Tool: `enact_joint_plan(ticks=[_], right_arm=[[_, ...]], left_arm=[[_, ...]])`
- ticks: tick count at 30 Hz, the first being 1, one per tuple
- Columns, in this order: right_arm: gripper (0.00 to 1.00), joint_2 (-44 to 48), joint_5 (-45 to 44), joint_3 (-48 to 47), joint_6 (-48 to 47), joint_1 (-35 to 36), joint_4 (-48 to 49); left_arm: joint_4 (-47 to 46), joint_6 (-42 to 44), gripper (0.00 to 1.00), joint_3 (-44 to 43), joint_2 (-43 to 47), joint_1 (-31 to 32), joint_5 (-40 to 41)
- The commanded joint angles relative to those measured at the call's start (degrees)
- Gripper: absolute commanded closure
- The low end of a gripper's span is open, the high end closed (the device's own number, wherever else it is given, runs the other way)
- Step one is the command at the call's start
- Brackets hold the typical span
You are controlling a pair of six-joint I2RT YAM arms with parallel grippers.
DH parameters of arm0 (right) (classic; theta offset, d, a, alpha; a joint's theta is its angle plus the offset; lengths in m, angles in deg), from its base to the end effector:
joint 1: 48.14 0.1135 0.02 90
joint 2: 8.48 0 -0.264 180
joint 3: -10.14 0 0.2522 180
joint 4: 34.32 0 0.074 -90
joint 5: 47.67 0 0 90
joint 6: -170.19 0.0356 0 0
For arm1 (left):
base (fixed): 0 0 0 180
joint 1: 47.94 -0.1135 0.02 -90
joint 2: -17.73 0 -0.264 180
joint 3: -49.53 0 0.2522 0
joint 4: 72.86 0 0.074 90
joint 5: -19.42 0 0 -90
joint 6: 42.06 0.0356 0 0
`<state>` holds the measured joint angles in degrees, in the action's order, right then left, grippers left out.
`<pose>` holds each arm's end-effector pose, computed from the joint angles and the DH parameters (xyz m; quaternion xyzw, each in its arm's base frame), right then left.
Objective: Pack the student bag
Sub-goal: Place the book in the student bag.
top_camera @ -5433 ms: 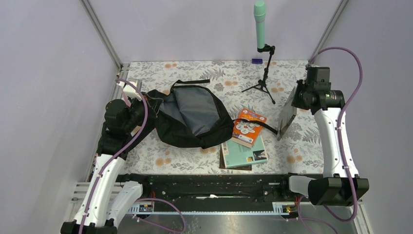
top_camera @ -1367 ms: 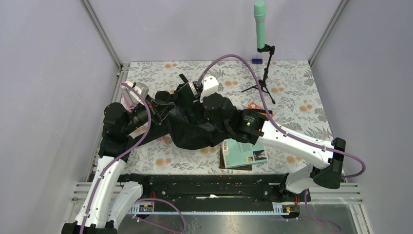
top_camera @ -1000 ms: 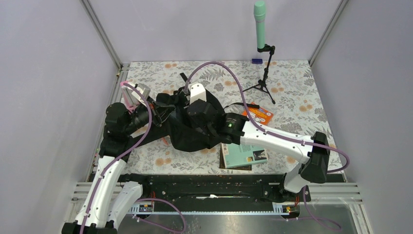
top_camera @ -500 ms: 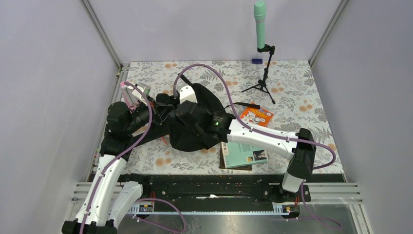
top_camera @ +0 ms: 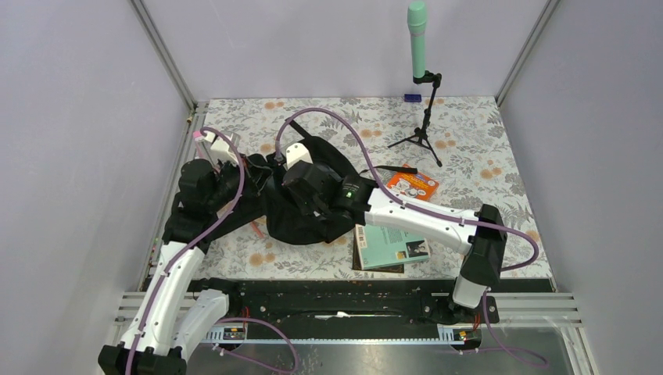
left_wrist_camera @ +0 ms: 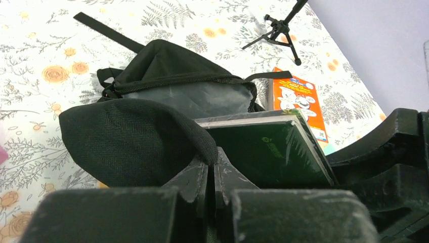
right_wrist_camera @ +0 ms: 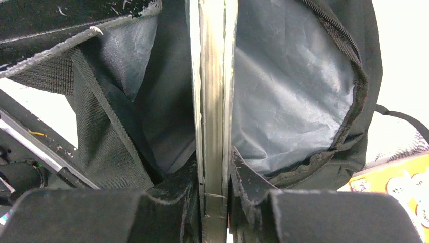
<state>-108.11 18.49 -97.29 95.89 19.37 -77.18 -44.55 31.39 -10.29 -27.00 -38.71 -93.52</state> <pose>0.1668 0.3652 0.3468 -0.2936 0.8225 0.1627 0.4592 0.1753 -0.0426 0.3405 0.0742 0.7745 -0.2877 0.5585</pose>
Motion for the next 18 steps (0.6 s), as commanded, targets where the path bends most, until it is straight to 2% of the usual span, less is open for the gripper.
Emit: enact_joint_plan(ticks=[1, 4, 7, 13, 14, 18], right_arm=[[1.00, -3.5, 9.7, -3.6, 3.2, 1.4, -7.9], [0.81, -7.0, 7.6, -7.5, 3.0, 1.4, -9.1], [0.77, -10.4, 6.9, -11.2, 3.2, 1.4, -9.6], [0.44, -13.3, 6.7, -13.6, 4.8, 1.4, -5.7], [0.40, -13.5, 6.5, -13.2, 5.1, 1.4, -4.4], [0.36, -15.3, 7.3, -13.8, 5.7, 1.5, -2.4]], left_arm=[[-3.9, -1.3, 1.00, -3.5, 0.9, -0.1, 3.5], [-2.1, -3.1, 1.00, -1.3, 2.4, -0.1, 3.6], [0.9, -4.8, 1.00, 0.8, 3.8, -0.1, 4.4], [8.7, -8.8, 1.00, 3.1, 6.0, -0.1, 14.0], [9.8, -9.8, 1.00, 3.3, 6.2, -0.1, 15.7], [11.8, -12.7, 1.00, 4.2, 7.3, -0.1, 20.0]])
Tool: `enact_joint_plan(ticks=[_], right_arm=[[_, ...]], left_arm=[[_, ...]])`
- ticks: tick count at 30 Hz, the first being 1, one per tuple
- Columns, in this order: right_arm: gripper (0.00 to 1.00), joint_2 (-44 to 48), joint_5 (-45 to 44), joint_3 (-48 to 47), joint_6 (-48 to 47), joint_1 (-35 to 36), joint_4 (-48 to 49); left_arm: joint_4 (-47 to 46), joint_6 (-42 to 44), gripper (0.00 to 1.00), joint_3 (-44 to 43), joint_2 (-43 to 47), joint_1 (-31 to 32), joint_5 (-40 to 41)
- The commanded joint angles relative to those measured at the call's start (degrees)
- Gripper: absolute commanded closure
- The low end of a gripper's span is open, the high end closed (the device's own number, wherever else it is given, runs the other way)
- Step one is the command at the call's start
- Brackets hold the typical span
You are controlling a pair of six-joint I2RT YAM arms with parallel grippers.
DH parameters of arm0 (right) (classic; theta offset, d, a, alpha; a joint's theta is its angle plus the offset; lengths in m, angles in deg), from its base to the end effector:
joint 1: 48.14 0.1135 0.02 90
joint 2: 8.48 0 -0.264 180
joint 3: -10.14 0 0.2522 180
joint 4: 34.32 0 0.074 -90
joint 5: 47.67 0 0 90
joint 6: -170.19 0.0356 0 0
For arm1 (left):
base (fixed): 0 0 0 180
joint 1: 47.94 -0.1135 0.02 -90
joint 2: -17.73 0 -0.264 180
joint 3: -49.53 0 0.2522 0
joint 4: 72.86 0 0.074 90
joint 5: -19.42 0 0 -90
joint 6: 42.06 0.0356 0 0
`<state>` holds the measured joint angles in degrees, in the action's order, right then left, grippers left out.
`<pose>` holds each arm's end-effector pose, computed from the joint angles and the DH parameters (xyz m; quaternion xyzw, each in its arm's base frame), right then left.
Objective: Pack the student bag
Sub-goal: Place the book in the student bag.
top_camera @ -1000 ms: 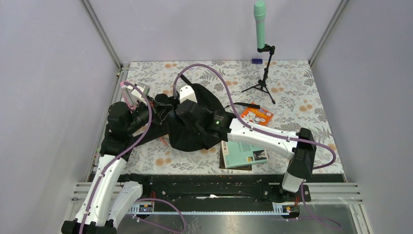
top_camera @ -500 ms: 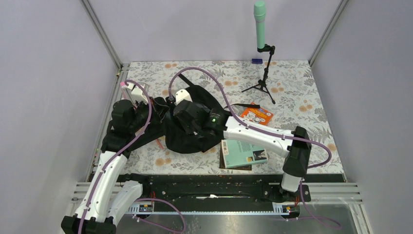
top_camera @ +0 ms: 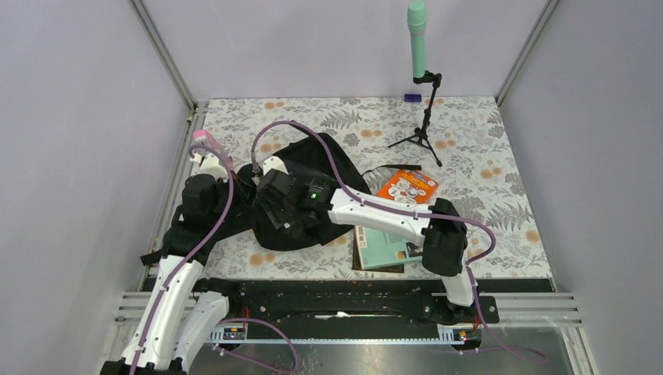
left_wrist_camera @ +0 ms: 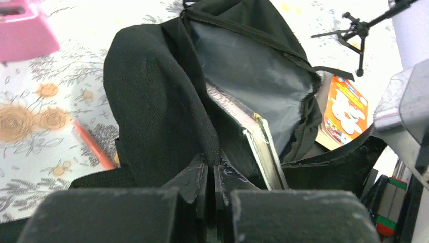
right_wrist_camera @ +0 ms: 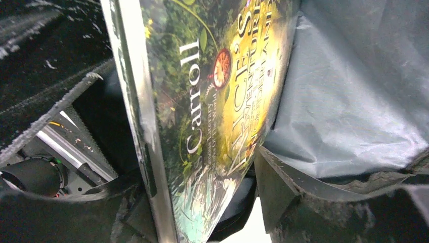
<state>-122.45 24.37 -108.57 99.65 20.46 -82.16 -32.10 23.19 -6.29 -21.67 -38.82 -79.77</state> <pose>0.1771 0.4218 0.3019 -0.3203 0.8499 0.1702 0.3821 0.1545 -0.0306 0.3074 -0.0709 0.8357 -0.2218 0.4974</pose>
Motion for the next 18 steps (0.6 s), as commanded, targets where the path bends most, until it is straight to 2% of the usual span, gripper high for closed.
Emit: enact_joint_plan(ticks=[1, 7, 10, 18], right_arm=[[0.34, -1.0, 1.6, -2.4, 2.0, 0.4, 2.8], [0.13, 3.5, -0.2, 0.6, -1.1, 0.3, 2.8], [0.06, 8.1, 0.0, 2.6, -3.2, 0.0, 2.7], [0.03, 20.8, 7.1, 11.3, -2.7, -6.7, 3.1]], left_arm=[[-0.6, -4.8, 1.00, 0.6, 2.2, 0.0, 7.4], [4.7, -2.4, 1.00, -1.7, 0.0, 0.0, 16.7], [6.6, -0.9, 1.00, -2.9, -0.5, 0.0, 20.4], [8.1, 2.4, 1.00, -4.4, -2.5, -0.1, 23.4]])
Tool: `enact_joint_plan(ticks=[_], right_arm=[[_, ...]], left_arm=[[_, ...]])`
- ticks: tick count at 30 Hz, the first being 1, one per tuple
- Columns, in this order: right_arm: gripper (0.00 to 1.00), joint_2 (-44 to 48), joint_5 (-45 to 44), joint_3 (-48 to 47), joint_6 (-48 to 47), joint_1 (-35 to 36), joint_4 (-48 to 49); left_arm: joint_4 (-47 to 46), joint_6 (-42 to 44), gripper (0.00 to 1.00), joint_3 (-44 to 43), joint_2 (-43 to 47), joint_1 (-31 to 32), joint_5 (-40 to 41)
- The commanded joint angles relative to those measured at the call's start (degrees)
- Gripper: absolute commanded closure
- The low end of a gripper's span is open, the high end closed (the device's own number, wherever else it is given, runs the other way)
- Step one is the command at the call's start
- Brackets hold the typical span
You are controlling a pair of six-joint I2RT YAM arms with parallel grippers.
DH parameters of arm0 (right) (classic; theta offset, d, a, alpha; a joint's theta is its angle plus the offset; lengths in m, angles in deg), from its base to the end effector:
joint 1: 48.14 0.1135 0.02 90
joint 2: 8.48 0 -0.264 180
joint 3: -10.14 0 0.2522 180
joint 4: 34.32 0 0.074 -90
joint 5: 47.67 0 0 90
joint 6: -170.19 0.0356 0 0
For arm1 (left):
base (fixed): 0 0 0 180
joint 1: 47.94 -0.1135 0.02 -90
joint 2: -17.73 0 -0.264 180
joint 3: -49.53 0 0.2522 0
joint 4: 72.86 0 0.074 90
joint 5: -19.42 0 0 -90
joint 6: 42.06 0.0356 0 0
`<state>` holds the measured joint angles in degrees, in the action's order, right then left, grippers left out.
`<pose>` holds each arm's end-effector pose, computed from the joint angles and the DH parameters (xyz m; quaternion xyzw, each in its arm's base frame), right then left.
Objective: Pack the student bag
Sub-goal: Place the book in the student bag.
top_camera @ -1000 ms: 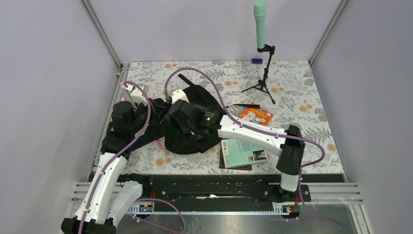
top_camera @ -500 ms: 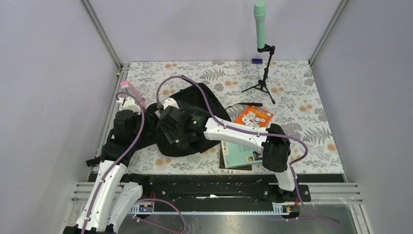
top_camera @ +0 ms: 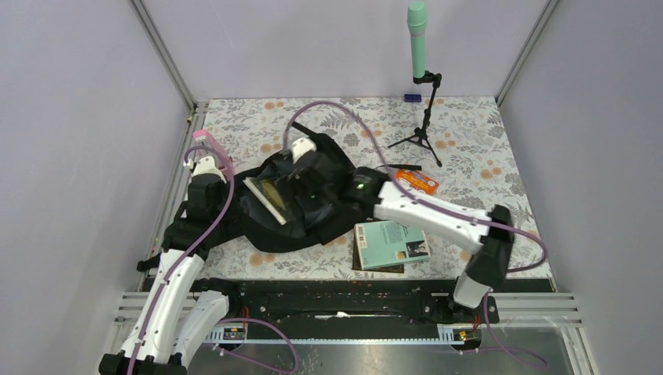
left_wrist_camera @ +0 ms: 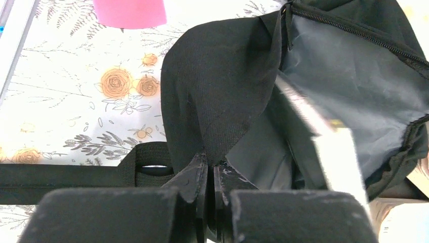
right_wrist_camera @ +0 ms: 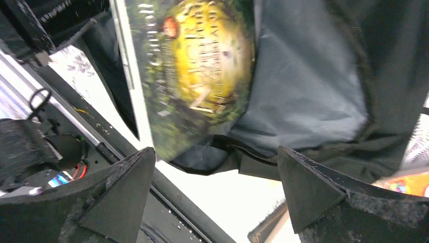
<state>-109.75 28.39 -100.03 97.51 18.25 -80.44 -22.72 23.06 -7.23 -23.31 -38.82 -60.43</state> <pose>0.1709 0.3697 0.3458 -0.3202 0.8313 0.2134 0.4011 0.1526 -0.0182 0.2935 -0.1617 0.8672 -0.0609 0.4670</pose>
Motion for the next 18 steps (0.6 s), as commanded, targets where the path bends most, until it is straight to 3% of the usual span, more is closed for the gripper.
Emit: enact_joint_plan(ticks=[1, 8, 18], right_arm=[[0.03, 9.0, 3.9, 3.8, -0.5, -5.5, 1.3], [0.02, 10.7, 5.8, 10.1, -1.5, -13.6, 4.1], [0.04, 0.9, 12.5, 13.8, -6.9, -22.8, 13.1]], left_arm=[[-1.3, 2.7, 1.00, -3.5, -1.1, -0.1, 4.0], [-1.7, 3.6, 1.00, -3.5, -2.4, -0.3, 3.9], [-2.8, 4.2, 1.00, -2.2, -1.8, -0.6, 2.9]])
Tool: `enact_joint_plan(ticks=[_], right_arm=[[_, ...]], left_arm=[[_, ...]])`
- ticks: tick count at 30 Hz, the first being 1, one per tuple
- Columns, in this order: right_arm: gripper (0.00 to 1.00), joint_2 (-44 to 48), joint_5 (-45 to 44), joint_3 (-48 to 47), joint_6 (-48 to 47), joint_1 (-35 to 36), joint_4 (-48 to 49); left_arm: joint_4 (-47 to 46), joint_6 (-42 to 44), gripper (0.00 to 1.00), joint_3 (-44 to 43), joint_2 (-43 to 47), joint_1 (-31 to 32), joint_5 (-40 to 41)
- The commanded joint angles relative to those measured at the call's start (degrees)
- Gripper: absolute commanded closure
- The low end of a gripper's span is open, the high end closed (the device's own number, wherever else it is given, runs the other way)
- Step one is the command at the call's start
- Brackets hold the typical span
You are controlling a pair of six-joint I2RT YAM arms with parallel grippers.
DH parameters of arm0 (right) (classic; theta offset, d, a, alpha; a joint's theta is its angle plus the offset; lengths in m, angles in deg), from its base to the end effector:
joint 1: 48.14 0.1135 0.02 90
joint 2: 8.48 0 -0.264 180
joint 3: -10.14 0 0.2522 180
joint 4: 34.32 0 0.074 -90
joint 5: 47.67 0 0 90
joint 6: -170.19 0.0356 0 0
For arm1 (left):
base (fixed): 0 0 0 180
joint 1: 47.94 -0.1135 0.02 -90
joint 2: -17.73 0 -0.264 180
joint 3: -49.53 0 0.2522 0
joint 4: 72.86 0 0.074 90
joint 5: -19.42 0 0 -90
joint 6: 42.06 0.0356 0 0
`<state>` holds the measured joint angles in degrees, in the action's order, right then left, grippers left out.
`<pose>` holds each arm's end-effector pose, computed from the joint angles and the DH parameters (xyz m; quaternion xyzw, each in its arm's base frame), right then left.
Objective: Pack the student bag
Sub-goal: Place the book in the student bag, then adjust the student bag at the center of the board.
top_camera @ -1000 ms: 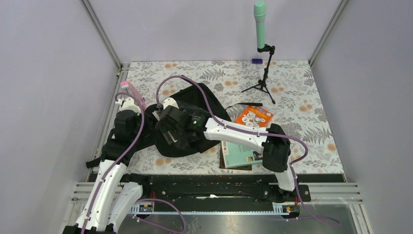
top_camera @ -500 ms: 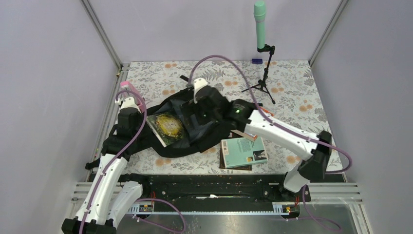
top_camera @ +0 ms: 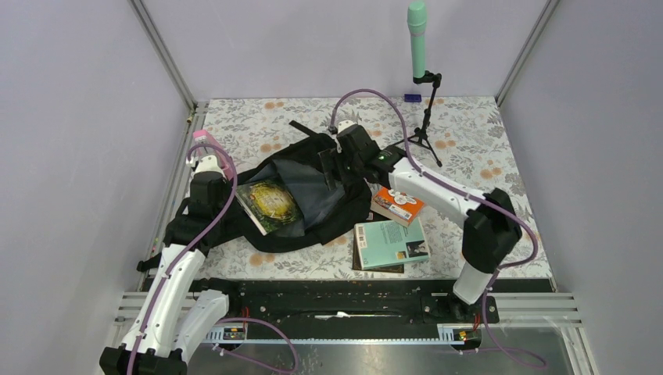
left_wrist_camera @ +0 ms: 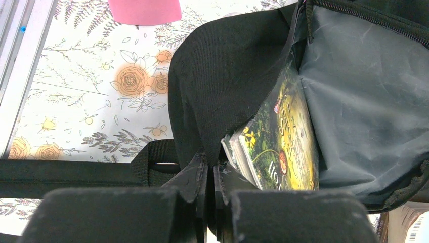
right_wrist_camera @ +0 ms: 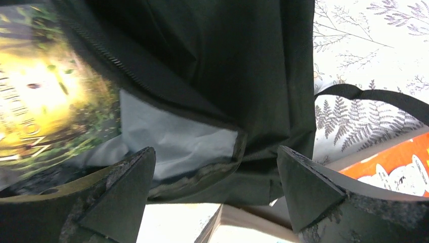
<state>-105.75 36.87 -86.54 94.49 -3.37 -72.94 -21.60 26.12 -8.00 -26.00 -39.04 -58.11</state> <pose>0.2795 0.2725 0.3036 -0.2174 0.8760 0.1737 0.3939 0.1597 -0.0172 0.2900 -0.1481 0.8803 -0.0226 0.4501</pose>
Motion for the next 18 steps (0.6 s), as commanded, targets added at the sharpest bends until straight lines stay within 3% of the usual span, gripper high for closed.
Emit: enact_joint_plan(ticks=[1, 7, 9, 11, 12, 13, 15, 18], right_arm=[[0.04, -4.3, 4.0, 0.0, -4.4, -1.4, 6.0], [0.10, -12.5, 5.3, -3.4, -8.5, -2.7, 7.2], [0.17, -14.3, 5.3, -5.1, -9.1, -2.9, 6.9], [0.44, -15.2, 5.3, -8.1, -9.5, -2.9, 3.8], [0.63, -15.0, 4.9, -9.8, -9.5, -2.9, 1.4], [0.88, -13.8, 4.0, -11.6, -9.3, -2.9, -2.1], [1.00, -9.7, 2.1, -14.2, -9.3, -2.9, -6.6], [1.00, -0.5, -1.4, -16.6, -11.2, -2.9, -9.7]], left_arm=[[-3.9, 1.2, 1.00, -1.4, 1.0, -0.4, 0.5], [-4.0, 1.4, 1.00, -1.3, 1.2, -0.5, -0.1], [-4.2, 1.5, 1.00, -1.4, 1.4, -0.6, -0.3], [-4.9, 1.5, 1.00, -1.3, 1.8, -0.6, -0.8], [-5.0, 1.4, 1.00, -1.5, 1.9, -0.6, -1.1], [-5.0, 1.3, 1.00, -1.8, 2.0, -0.6, -1.5], [-4.5, 1.3, 1.00, -2.8, 1.8, -0.6, -1.7], [-4.2, 1.4, 1.00, -4.3, 1.0, -0.6, -1.3]])
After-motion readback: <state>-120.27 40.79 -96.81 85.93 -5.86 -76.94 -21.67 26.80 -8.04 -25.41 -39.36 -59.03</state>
